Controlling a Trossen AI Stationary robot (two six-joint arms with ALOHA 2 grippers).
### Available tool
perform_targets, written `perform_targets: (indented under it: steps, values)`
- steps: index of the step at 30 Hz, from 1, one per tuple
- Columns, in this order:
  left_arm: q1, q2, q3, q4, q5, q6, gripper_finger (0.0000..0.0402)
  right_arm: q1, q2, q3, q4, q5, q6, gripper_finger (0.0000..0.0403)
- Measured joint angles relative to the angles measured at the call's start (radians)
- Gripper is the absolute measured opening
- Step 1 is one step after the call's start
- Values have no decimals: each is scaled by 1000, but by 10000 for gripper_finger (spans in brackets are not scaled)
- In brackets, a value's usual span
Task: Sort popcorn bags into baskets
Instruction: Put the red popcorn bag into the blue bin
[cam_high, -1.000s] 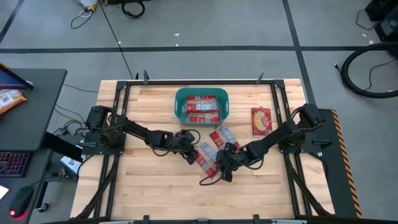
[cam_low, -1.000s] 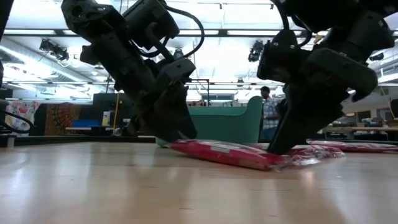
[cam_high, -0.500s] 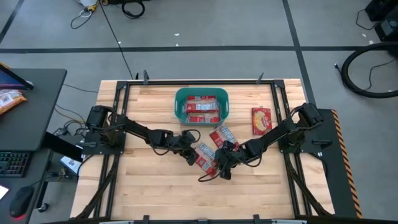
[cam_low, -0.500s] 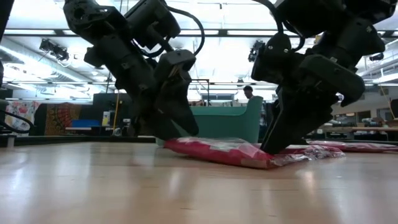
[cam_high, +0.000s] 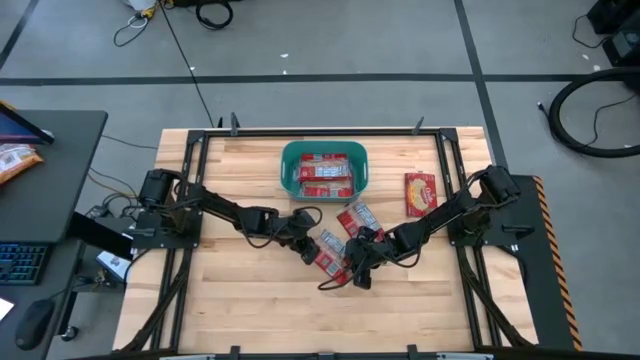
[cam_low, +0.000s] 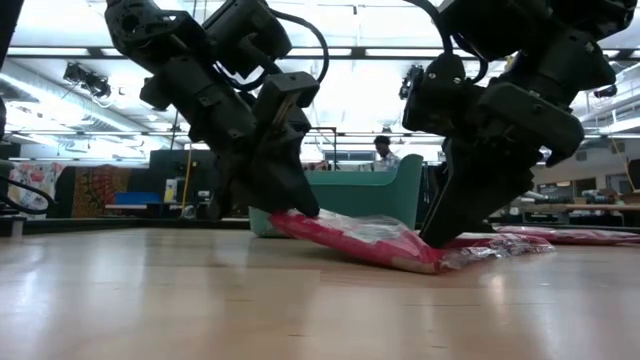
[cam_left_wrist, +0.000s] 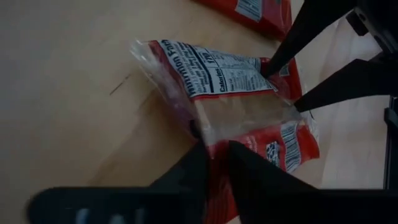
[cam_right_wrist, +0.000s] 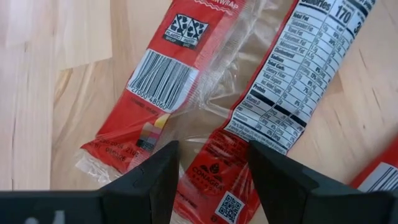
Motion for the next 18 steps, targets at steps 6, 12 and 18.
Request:
perform_targets:
  steps: [6, 12, 18]
  values:
    - [0, -2, 0, 11, 5, 9, 10, 0, 0, 0, 1, -7, 21, 198]
    - [32, -18, 2, 17, 64, 27, 11, 1, -12, 56, -104, -44, 40, 195]
    - [67, -80, 3, 10, 103, 40, 9, 6, -98, 143, -391, 23, 75, 174]
